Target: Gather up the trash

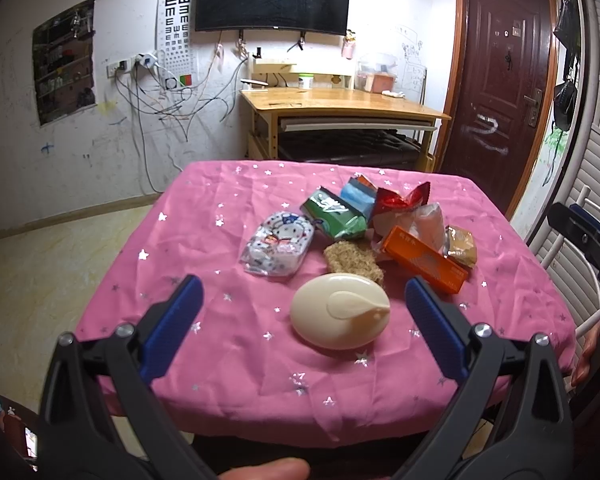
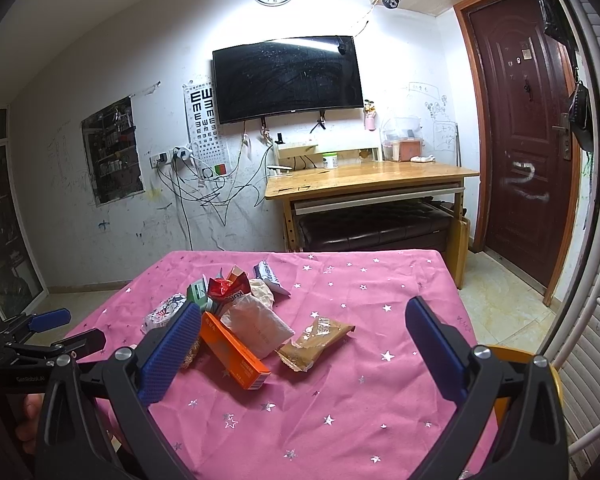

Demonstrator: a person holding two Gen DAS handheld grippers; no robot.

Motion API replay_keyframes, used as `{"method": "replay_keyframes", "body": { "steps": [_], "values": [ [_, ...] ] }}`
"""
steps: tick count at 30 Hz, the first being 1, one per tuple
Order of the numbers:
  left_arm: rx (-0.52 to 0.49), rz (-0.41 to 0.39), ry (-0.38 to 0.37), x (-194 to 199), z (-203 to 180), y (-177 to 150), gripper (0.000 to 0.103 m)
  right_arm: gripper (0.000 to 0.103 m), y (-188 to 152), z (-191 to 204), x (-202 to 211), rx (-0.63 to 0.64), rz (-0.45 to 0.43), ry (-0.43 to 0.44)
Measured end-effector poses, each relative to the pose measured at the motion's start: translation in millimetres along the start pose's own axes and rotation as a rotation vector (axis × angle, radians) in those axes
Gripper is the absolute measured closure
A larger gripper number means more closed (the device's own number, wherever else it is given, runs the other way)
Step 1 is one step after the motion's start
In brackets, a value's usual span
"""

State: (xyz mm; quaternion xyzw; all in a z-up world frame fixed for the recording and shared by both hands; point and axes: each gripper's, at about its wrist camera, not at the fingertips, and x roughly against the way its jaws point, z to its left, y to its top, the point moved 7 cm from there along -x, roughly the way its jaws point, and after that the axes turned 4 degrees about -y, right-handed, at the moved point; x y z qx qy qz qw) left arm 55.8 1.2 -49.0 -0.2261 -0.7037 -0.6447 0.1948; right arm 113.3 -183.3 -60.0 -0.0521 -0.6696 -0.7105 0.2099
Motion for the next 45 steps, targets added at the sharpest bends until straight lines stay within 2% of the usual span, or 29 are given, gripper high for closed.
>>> {"method": "replay_keyframes", "body": {
  "steps": [4,8,15,19,22,25,29,32,34,36,41,42,43,45],
  "values": [
    [-0.001,0.009,0.000,-4.8,0.7,-4.6,0.006,0.007,-4.2,0.6,-6.4,-0.001,0.023,0.014],
    [-0.005,0.035,-0.002,-16.4,1.1,-9.6,0.006,0.007,-13.9,4.0,-18.7,-0.018,0.102,0.071],
    [-0.044,0.100,-0.015,-48.4,-2.6,-17.1,0.006,0.007,-32.3,9.2,-42.4,-0.025,0.203,0.117],
    [-0.061,0.127,-0.027,-64.4,-2.8,-19.8,0.006,0.007,-40.4,15.1,-58.1,-0.023,0.260,0.171],
    [-0.071,0.151,-0.063,-73.0,-4.0,-21.9,0.007,0.007,-43.9,25.3,-65.2,-0.007,0.297,0.237],
    [-0.082,0.161,-0.097,-76.8,-6.7,-23.5,0.013,0.008,-47.1,43.2,-69.7,0.044,0.324,0.299],
    [-0.097,0.174,-0.141,-80.8,-11.2,-24.8,0.021,0.011,-47.2,58.6,-75.3,0.122,0.340,0.319],
    [-0.082,0.200,-0.198,-84.7,-13.1,-26.2,0.030,0.023,-48.2,66.0,-80.3,0.161,0.357,0.322],
    [-0.065,0.217,-0.229,-88.4,-15.2,-26.9,0.035,0.036,-50.8,70.5,-87.2,0.186,0.376,0.317],
    [-0.051,0.228,-0.253,-91.2,-14.6,-27.2,0.036,0.044,-55.0,75.1,-92.7,0.214,0.394,0.307],
    [-0.023,0.245,-0.327,-92.8,-14.3,-29.5,0.036,0.048,-65.3,80.9,-109.9,0.244,0.436,0.287],
    [-0.016,0.247,-0.336,-94.3,-13.9,-29.2,0.036,0.052,-68.2,82.8,-113.0,0.250,0.442,0.284],
    [-0.006,0.251,-0.345,-95.6,-12.8,-29.4,0.036,0.062,-70.1,83.5,-115.9,0.256,0.445,0.281],
    [-0.005,0.246,-0.355,-96.6,-11.1,-29.4,0.036,0.075,-73.3,83.6,-118.7,0.261,0.445,0.274]
  ]
}}
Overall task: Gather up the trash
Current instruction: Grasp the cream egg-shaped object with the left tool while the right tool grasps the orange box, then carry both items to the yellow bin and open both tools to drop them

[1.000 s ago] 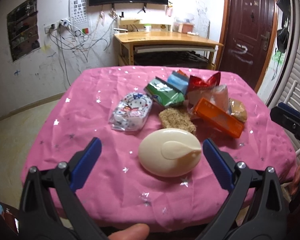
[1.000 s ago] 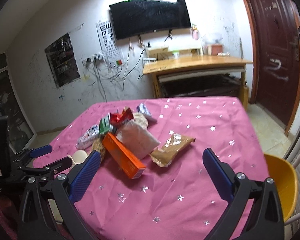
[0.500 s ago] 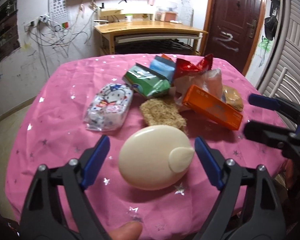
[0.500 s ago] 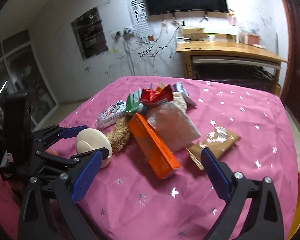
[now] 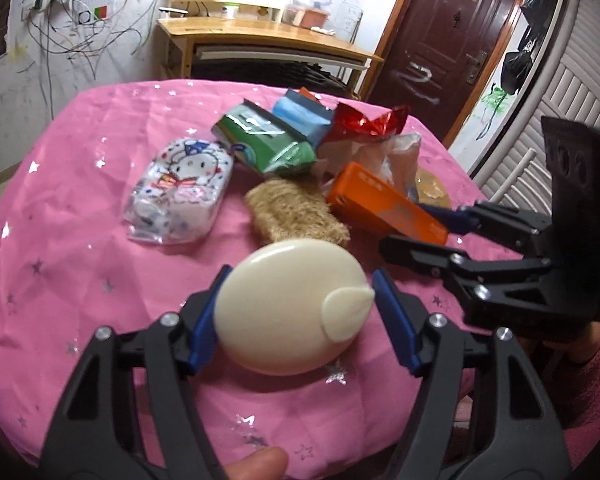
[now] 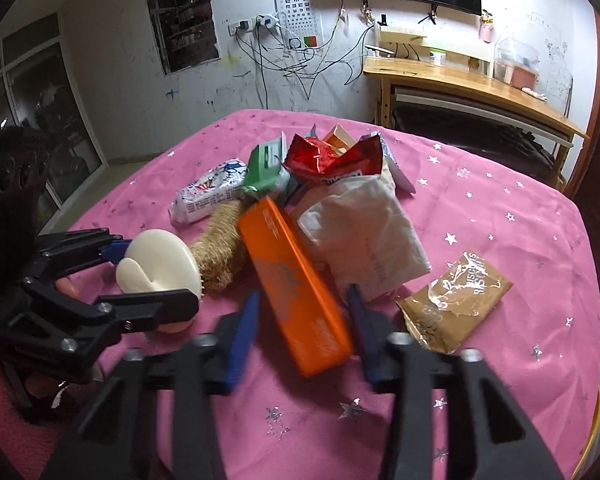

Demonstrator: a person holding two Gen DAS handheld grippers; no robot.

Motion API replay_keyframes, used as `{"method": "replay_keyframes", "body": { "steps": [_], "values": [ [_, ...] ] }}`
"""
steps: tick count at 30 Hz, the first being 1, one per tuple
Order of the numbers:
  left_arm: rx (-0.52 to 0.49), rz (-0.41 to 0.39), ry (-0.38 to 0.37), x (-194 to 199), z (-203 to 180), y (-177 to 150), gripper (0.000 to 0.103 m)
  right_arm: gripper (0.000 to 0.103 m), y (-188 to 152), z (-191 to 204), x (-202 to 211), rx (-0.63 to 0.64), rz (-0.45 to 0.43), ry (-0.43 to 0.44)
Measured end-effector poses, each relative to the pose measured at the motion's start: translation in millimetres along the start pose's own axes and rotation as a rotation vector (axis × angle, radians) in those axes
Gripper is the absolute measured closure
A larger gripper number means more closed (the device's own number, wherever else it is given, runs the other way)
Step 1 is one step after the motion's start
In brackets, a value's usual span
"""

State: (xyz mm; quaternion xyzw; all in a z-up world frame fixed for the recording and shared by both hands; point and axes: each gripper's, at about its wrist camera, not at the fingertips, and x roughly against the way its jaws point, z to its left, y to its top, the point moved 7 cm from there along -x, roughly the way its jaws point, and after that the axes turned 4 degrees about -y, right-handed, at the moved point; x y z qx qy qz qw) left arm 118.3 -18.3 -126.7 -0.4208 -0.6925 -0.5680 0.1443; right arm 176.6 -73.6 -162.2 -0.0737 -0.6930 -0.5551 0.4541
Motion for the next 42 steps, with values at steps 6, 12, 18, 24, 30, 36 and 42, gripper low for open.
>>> {"method": "replay_keyframes", "body": {
  "steps": [6,12,18,24,30,36,42],
  "values": [
    [-0.016,-0.019,0.022,3.9,-5.3,-4.2,0.038,0.081,-0.7,-1.7,4.9,-0.016,-0.023,0.021],
    [-0.031,-0.059,0.044,19.2,-13.7,4.7,0.038,0.085,2.8,-7.7,27.1,-0.064,-0.085,0.064],
    [-0.040,-0.080,0.079,26.9,-20.3,16.9,0.037,0.086,2.8,-16.8,49.7,-0.130,-0.132,0.160],
    [-0.036,-0.081,0.098,26.1,-23.9,22.9,0.037,0.086,2.0,-24.2,66.1,-0.205,-0.158,0.290],
    [-0.049,-0.075,0.122,22.5,-29.1,21.6,0.037,0.086,-0.7,-39.6,69.6,-0.232,-0.168,0.283],
    [-0.068,-0.074,0.131,19.7,-37.2,26.9,0.037,0.086,4.0,-72.6,103.0,-0.279,-0.251,0.258],
    [-0.123,-0.079,0.096,12.0,-67.7,47.9,0.037,0.086,-0.4,-129.5,149.6,-0.331,-0.347,0.136]
  ]
}}
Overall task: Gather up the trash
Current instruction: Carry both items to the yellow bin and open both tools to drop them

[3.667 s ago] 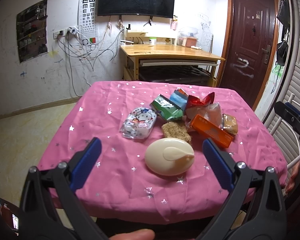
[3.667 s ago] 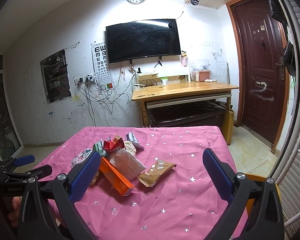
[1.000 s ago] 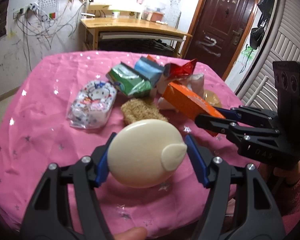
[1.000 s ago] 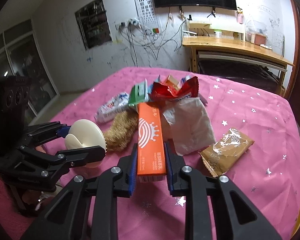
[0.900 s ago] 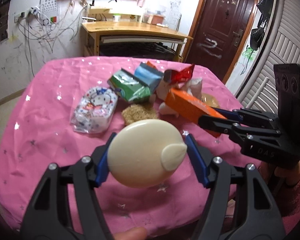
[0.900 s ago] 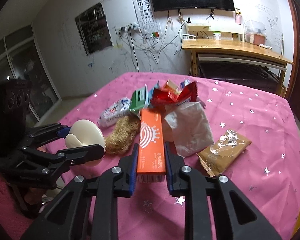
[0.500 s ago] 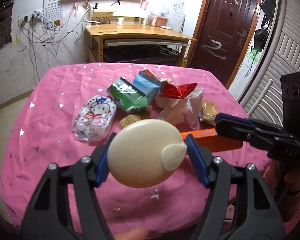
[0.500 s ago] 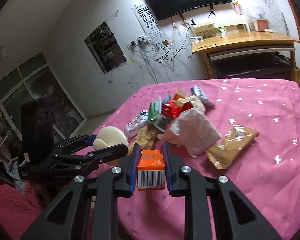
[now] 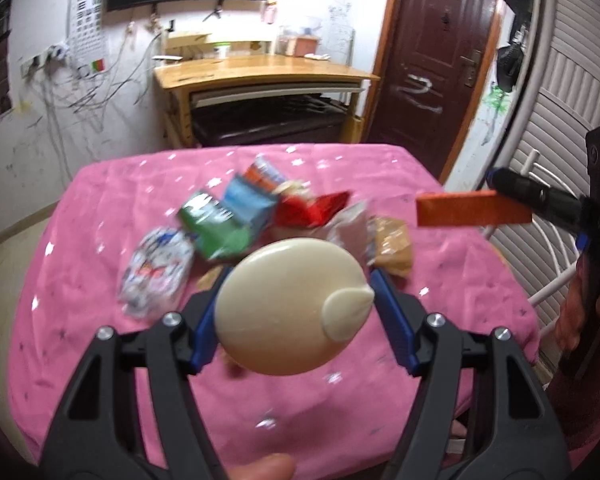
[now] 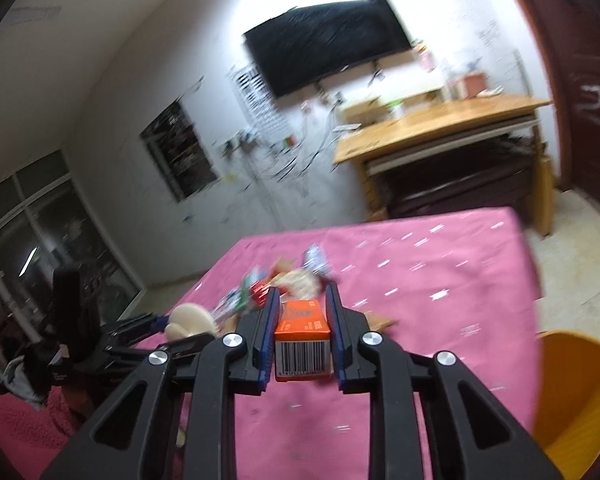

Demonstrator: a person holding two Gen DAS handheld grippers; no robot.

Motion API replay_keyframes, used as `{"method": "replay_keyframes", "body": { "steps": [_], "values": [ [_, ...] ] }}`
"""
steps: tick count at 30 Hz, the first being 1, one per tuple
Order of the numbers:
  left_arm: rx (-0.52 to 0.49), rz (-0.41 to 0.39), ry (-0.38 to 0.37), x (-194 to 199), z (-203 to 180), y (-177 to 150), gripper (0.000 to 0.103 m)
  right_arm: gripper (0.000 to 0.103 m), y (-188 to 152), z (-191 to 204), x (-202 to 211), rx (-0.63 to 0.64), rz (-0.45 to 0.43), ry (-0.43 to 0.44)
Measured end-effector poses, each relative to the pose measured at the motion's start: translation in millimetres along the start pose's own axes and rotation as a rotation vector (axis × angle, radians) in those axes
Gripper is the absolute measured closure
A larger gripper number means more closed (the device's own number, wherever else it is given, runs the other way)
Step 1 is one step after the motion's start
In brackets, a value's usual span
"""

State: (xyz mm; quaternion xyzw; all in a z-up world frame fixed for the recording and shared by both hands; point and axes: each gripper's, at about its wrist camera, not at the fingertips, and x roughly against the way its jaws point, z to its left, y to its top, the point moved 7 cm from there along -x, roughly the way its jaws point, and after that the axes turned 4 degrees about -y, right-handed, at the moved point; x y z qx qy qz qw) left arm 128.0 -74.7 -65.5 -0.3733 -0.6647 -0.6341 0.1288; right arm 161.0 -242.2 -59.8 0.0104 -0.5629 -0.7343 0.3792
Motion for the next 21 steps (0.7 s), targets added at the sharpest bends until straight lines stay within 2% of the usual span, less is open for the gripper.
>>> {"method": "replay_keyframes", "body": {
  "steps": [4,10,16,21],
  "values": [
    [-0.053,0.002,-0.051,-11.3,-32.8,20.6,0.037,0.086,8.1,-42.7,25.4,-0.029,-0.044,-0.102],
    [-0.105,0.044,-0.163,-44.7,-97.5,49.3,0.037,0.086,0.4,-124.8,64.5,-0.116,-0.078,-0.269],
    [-0.185,0.134,-0.235,-101.0,-180.4,65.6,0.037,0.086,-21.4,-200.9,88.1,-0.234,-0.084,-0.371],
    [-0.236,0.224,-0.255,-149.1,-234.5,60.6,0.037,0.085,-45.2,-249.1,85.0,-0.330,-0.034,-0.406]
  ]
}}
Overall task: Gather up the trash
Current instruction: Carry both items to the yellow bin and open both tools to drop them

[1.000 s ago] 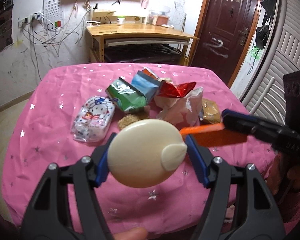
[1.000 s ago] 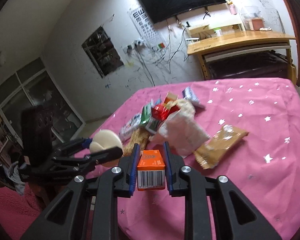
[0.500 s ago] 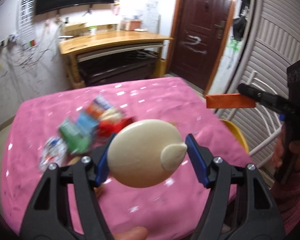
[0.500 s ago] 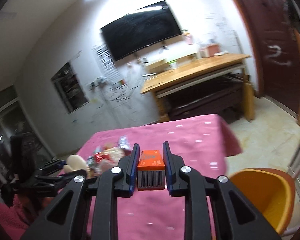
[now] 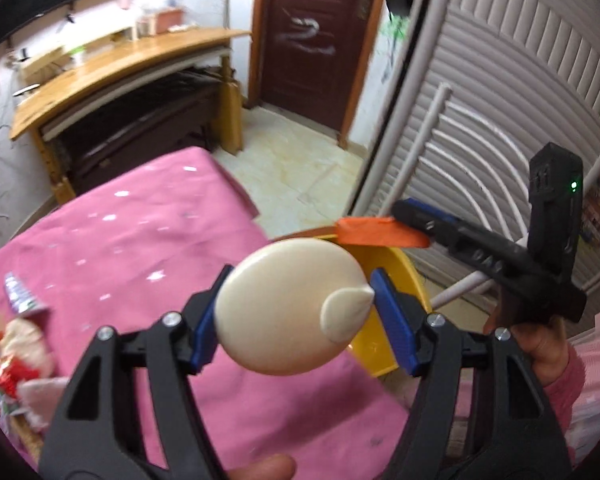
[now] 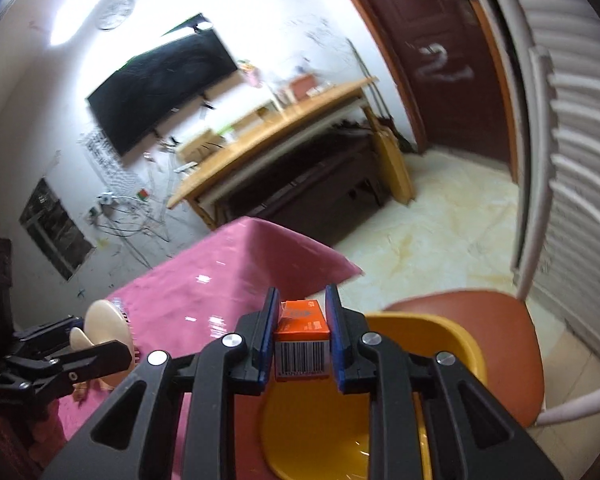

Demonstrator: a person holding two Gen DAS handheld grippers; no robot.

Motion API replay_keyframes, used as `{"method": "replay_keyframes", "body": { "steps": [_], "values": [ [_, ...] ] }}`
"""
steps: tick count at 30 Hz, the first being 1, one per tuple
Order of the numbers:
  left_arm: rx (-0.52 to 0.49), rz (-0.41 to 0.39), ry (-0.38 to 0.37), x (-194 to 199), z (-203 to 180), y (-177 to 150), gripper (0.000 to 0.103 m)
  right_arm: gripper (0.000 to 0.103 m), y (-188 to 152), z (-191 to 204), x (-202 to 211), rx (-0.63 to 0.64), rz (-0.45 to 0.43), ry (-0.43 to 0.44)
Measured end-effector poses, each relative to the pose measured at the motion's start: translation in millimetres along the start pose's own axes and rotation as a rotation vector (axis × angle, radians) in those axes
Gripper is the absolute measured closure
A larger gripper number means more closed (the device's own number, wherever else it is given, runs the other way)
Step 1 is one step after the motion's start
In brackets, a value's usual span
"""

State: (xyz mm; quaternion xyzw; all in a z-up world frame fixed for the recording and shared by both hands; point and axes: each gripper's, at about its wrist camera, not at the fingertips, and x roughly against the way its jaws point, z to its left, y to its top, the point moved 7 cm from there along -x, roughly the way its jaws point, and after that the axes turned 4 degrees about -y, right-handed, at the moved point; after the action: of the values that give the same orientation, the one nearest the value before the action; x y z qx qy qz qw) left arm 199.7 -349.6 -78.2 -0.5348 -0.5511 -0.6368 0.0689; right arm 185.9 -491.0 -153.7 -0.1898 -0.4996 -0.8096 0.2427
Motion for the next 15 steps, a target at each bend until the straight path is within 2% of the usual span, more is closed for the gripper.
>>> {"method": "replay_keyframes", "body": {
  "steps": [5,7,8,10,11,13,15],
  "values": [
    [-0.032,0.066,0.000,-42.0,-26.9,8.4,0.037,0.084,-14.5,-29.1,-29.1,-0.081,0.109,-0.019],
    [-0.036,0.081,-0.002,-52.4,-33.6,12.1,0.037,0.081,-16.6,-40.0,-31.7,-0.099,0.120,-0.057],
    [-0.035,0.087,-0.004,-53.9,-33.7,11.5,0.037,0.077,-15.4,-42.5,-32.3,-0.104,0.119,-0.076],
    [-0.029,0.102,-0.010,-59.4,-35.3,12.1,0.036,0.058,-14.3,-51.5,-28.4,-0.133,0.109,-0.098],
    [-0.027,0.108,-0.012,-62.2,-36.7,12.8,0.036,0.054,-10.8,-52.1,-29.0,-0.144,0.102,-0.102],
    [-0.023,0.112,-0.008,-67.2,-38.6,14.4,0.021,0.050,-7.7,-61.4,-23.4,-0.163,0.079,-0.123],
    [-0.021,0.111,-0.009,-69.3,-40.7,16.2,0.020,0.049,-4.3,-70.8,-15.8,-0.185,0.053,-0.131]
  ]
}}
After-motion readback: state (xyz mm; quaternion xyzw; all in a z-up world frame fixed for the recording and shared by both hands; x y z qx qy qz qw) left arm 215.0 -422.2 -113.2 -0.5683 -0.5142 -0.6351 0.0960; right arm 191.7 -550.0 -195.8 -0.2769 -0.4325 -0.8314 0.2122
